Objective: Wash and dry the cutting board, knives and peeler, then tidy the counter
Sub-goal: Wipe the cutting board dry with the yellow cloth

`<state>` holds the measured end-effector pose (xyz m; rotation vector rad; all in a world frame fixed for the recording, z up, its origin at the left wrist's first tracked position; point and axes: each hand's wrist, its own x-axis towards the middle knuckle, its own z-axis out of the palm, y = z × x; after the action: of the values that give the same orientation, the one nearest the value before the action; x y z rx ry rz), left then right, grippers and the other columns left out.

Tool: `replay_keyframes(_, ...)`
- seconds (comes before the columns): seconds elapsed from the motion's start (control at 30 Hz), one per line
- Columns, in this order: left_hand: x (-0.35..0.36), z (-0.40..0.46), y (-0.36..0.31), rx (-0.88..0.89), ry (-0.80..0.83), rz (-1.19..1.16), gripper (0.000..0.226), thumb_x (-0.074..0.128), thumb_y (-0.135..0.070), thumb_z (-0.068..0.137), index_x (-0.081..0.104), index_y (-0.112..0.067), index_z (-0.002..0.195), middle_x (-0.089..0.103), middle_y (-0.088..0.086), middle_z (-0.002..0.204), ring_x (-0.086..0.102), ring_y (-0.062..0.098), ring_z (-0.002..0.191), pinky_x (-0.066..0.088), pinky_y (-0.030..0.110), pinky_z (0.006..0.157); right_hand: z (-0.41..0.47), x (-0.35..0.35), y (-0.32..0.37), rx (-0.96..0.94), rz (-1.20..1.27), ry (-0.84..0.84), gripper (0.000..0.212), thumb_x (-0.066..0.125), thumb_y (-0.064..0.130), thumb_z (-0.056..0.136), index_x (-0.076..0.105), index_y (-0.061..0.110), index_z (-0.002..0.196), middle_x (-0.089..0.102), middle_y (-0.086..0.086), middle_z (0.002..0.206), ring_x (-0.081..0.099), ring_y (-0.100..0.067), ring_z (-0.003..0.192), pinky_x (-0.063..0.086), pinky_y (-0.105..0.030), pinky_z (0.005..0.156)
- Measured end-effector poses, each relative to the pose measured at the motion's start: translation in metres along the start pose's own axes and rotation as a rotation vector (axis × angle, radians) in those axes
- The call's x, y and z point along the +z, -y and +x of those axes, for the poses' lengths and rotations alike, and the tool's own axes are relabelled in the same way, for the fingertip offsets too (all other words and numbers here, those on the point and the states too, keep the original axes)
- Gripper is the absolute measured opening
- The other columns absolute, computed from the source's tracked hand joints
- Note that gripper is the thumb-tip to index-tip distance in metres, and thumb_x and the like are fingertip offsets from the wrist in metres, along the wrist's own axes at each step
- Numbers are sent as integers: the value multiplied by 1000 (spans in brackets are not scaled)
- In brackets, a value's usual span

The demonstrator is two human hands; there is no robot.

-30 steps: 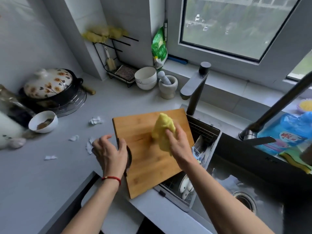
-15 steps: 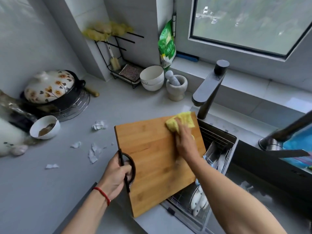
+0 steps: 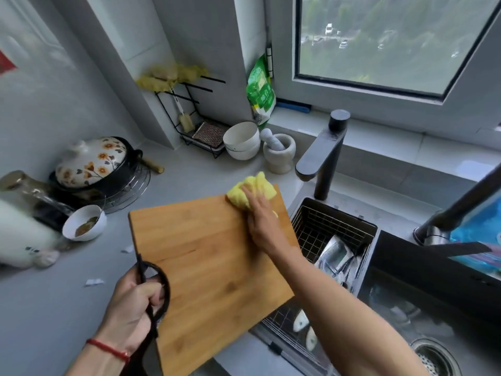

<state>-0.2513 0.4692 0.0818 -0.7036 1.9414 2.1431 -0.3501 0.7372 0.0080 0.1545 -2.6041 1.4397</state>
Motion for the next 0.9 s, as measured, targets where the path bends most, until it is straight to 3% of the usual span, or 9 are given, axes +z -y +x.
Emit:
replay_keyframes(0.07,-7,-8,1,-59,-39,-62,61,29,31,59,53,-8,99,34,12,80,31,21,59,27,27,49,9,-17,-17,223,29,-71,58,39,1,102,35,19,157,34,-11,162,24,-31,153,21,-48,123)
replay_keyframes(0.17,-10,-17,11,-114,-39,-150,61,25,31,64,53,-13,96,40,13,84,37,23,61,33,27,51,-6,-11,1,242,-7,-99,59,44,-4,97,42,15,153,37,-14,160,23,-35,152,16,-50,123)
replay_keyframes(0.33,-1,-25,16,-98,39,-338,65,29,21,50,63,-10,96,65,17,82,66,31,65,55,30,55,-87,42,77,-306,-162,151,61,45,19,94,38,33,153,26,5,167,6,-24,158,-7,-46,126)
replay_keyframes(0.43,-3,-31,15,-98,87,-398,68,29,20,51,64,-9,103,68,24,96,69,34,73,54,32,55,-106,21,66,-478,-219,246,63,48,5,94,40,29,152,26,6,167,7,-21,158,0,-41,128)
replay_keyframes(0.5,-5,-32,21,-110,94,-403,68,25,23,56,64,-9,102,72,22,94,71,33,69,56,31,48,-104,-6,39,-322,-258,195,64,49,-8,93,46,21,150,34,0,163,16,-25,156,11,-42,128)
replay_keyframes(0.6,-5,-35,33,-158,74,-408,56,21,24,62,57,-10,89,62,16,76,59,25,47,47,23,40,-94,-50,2,121,-282,16,65,48,-11,90,51,18,148,43,-10,157,33,-37,148,28,-48,121)
replay_keyframes(0.73,-7,-36,46,-204,74,-386,64,33,15,48,51,-14,103,44,11,90,46,27,68,39,29,65,-102,-44,25,304,-274,-88,57,44,-3,95,54,20,147,43,-9,158,32,-38,147,24,-53,120)
replay_keyframes(0.8,-3,-32,45,-215,78,-405,56,30,14,49,51,-9,96,45,13,88,46,27,68,44,28,61,-125,-12,57,80,-278,16,57,45,-1,95,56,24,145,39,-1,162,24,-32,152,13,-56,124)
replay_keyframes(0.9,3,-28,46,-248,82,-413,41,28,13,53,45,-6,85,48,12,83,51,29,66,53,28,52,-169,28,90,-291,-281,302,48,34,14,104,54,28,145,31,7,165,12,-22,157,-5,-43,127)
